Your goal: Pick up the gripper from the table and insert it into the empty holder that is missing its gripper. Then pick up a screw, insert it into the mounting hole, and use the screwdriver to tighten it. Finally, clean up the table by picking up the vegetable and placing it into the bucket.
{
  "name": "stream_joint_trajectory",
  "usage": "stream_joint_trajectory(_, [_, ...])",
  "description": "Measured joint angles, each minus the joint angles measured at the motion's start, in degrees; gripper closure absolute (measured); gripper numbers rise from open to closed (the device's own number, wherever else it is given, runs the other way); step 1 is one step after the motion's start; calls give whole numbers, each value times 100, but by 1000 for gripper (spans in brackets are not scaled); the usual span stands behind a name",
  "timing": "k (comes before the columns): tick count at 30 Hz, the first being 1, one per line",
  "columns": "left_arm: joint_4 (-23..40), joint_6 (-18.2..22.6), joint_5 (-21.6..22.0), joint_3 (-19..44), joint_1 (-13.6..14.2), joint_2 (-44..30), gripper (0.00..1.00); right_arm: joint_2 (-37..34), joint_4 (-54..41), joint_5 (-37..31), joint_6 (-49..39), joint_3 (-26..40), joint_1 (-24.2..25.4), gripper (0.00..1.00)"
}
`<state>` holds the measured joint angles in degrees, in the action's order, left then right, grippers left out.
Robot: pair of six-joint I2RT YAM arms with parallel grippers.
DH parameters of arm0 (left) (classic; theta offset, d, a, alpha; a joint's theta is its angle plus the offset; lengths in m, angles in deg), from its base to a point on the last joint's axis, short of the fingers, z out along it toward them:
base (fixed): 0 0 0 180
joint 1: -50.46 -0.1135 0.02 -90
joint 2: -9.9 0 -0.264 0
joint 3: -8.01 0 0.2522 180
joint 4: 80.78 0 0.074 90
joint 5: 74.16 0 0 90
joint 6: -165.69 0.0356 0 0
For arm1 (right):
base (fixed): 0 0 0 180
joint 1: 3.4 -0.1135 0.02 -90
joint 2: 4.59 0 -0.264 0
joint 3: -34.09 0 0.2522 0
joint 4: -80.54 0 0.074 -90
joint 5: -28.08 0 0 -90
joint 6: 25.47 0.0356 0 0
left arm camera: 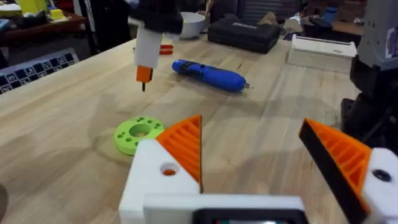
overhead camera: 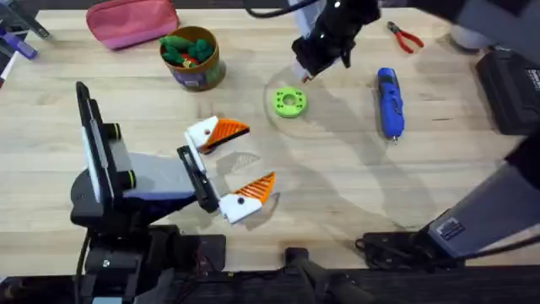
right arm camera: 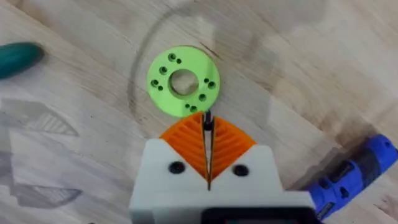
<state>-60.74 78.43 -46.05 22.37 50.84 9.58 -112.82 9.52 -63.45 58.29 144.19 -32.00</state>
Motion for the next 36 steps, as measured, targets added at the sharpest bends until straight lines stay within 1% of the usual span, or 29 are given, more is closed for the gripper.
stream_joint_trajectory(5, [0, 1, 0, 0, 0, 2, 14, 291, -167, -57, 0, 2, -1, 997])
stream_joint_trajectory(11, [0, 0, 0, 0, 1, 0, 14, 337, -573, -62, 0, 81, -61, 997])
stream_joint_trajectory(14, [0, 0, 0, 0, 1, 1, 16, 337, -906, -67, 0, 318, -147, 997])
stream_joint_trajectory(17, [0, 0, 0, 0, 1, 1, 15, 337, -1170, -81, 0, 737, -284, 997])
stream_joint_trajectory(21, [0, 1, 0, 0, 0, 2, 15, 338, -1504, -120, 0, 1379, -591, 997])
stream_joint_trajectory(25, [0, 0, 0, 0, 0, 0, 15, 339, -1836, -238, -4, 1819, -1027, 997])
stream_joint_trajectory(30, [0, 0, 0, 0, 0, 2, 15, 339, -2187, -364, -26, 2129, -1610, 997])
stream_joint_trajectory(36, [0, 2, -2, 0, 0, 2, 15, 337, -2268, -386, -65, 2245, -2140, 997])
